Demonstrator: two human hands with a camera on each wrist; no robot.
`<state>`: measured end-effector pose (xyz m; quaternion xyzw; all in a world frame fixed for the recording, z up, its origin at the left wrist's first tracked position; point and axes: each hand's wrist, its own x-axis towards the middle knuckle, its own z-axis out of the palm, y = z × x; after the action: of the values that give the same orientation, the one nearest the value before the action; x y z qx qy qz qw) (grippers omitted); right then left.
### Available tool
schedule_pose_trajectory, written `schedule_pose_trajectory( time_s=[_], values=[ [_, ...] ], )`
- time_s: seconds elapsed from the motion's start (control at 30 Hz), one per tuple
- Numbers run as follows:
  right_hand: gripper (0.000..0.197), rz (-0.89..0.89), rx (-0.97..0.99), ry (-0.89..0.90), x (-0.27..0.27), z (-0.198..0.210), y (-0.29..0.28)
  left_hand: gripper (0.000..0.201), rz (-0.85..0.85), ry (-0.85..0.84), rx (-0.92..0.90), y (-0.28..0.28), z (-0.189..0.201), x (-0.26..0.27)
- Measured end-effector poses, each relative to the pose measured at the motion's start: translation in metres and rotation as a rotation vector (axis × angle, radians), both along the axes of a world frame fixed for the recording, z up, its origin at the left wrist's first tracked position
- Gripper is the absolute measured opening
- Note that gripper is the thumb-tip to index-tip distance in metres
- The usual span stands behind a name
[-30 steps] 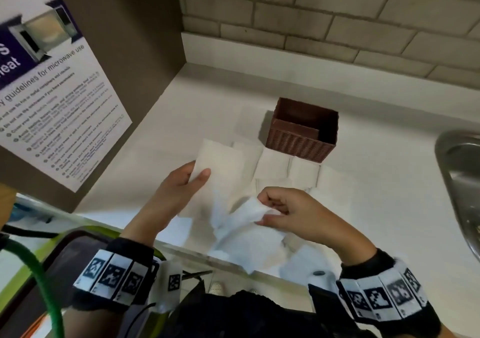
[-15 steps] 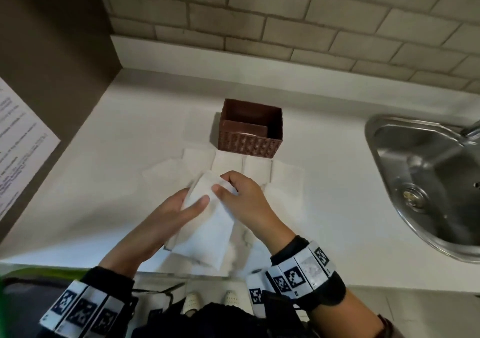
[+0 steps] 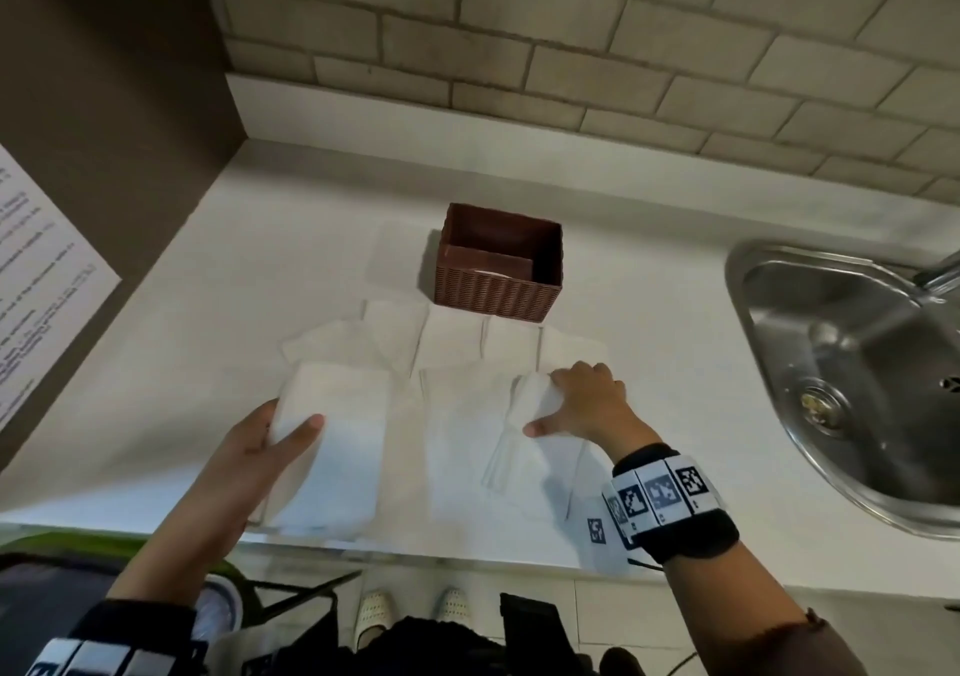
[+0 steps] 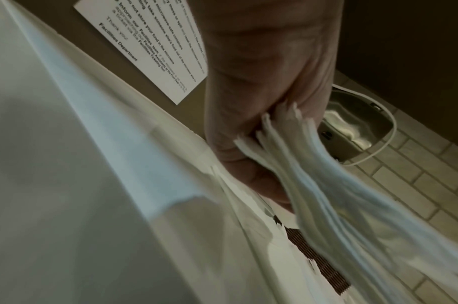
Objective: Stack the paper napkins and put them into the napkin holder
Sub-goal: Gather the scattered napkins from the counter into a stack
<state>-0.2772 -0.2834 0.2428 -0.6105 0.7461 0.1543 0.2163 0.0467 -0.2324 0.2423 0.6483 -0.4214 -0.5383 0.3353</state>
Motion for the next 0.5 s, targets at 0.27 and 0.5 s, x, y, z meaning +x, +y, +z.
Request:
schedule_pose_trajectory(
  time_s=[0.27,0.5],
  values=[
    [0.042,0.047,0.096,-0.384,-0.049,0.066,-0.018,0.015,-0.009,-0.032,0.002,0.005,0.002,0.003],
    [0.055,0.065,0.072,-0.125,-0.052,0.035,-0.076,0.042,0.017,-0.098,-0.006,0.013,0.007,0.007]
  ],
)
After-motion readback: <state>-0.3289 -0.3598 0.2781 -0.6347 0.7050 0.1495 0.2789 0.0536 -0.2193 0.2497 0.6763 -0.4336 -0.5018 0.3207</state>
